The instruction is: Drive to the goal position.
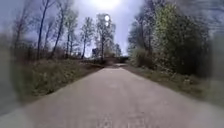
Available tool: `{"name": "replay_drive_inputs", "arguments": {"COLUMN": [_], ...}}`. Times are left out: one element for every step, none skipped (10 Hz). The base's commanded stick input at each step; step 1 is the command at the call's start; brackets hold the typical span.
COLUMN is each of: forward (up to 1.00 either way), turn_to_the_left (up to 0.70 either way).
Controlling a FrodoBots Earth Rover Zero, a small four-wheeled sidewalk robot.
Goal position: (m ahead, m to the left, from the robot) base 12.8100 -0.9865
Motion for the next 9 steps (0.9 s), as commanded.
{"name": "replay_drive_inputs", "arguments": {"forward": [0.70, 0.70, 0.70, 0.70, 0.70, 0.70, 0.70, 0.70, 0.70], "turn_to_the_left": [0.00, 0.00, 0.00, 0.00, 0.00, 0.00, 0.00, 0.00, 0.00]}}
